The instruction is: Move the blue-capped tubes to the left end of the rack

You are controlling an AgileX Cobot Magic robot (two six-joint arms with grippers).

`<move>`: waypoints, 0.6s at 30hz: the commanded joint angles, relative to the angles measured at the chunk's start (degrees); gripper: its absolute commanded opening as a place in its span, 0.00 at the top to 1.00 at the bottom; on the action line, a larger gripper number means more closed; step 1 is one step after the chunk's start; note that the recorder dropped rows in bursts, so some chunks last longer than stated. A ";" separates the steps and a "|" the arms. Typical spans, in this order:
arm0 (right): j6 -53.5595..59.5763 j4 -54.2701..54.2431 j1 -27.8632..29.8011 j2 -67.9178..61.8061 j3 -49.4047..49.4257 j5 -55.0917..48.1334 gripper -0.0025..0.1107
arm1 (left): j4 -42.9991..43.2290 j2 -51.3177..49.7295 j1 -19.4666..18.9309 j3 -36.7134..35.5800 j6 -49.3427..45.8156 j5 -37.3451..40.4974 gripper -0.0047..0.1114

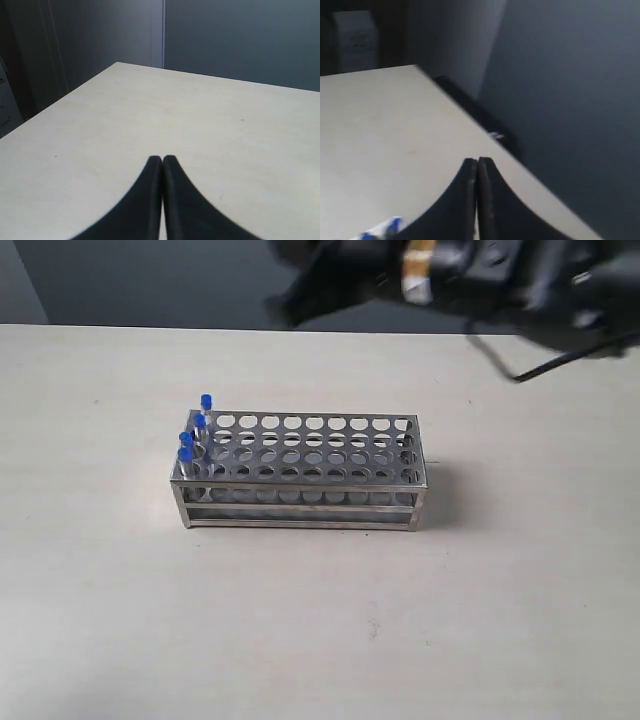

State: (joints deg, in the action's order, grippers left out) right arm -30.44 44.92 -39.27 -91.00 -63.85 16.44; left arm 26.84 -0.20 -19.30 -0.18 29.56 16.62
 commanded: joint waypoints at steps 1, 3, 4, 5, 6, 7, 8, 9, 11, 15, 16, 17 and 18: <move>0.27 -0.30 11.62 13.32 7.10 -10.06 0.98 | 0.01 0.20 -0.11 0.18 0.03 0.04 0.95; 0.27 -0.41 16.99 20.89 13.41 -9.01 0.98 | 0.01 0.20 -0.11 0.18 0.03 0.04 0.95; 0.27 -0.41 18.79 23.99 16.21 -7.53 0.98 | 0.01 0.20 -0.11 0.18 0.03 0.04 0.95; 0.27 -0.41 20.76 27.75 19.66 -5.80 0.98 | 0.01 0.20 -0.11 0.18 0.03 0.04 0.95; 0.27 -0.70 22.43 31.36 22.93 -4.27 0.98 | 0.01 0.20 -0.11 0.18 0.03 0.04 0.95; -0.10 -1.82 23.50 34.12 25.41 -3.49 0.98 | 0.01 0.20 -0.11 0.18 0.03 0.04 0.95; -0.10 -4.04 24.50 37.34 28.24 -3.38 0.98 | 0.01 0.20 -0.11 0.18 0.03 0.04 0.95; -0.10 -6.40 25.08 40.40 31.08 -4.12 0.98 | 0.01 0.20 -0.11 0.18 0.03 0.04 0.95; -0.10 -9.56 25.53 45.30 36.50 -7.18 0.98 | 0.01 0.20 -0.11 0.18 0.03 0.04 0.95; -0.22 -15.71 25.53 55.74 44.48 -14.01 0.98 | 0.01 0.20 -0.11 0.18 0.03 0.04 0.95; -0.22 -16.90 25.53 57.97 45.79 -15.58 0.98 | 0.01 0.20 -0.11 0.18 0.03 0.04 0.95; -0.22 -17.32 25.53 59.94 46.85 -16.44 0.98 | 0.01 0.20 -0.11 0.18 0.03 0.04 0.95; -0.22 -17.38 25.53 61.32 47.52 -17.53 0.98 | 0.01 0.20 -0.11 0.18 0.03 0.04 0.95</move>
State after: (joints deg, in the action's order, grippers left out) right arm -30.62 29.75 -14.15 -34.26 -18.75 2.32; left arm 26.84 -0.20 -19.30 -0.18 29.56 16.62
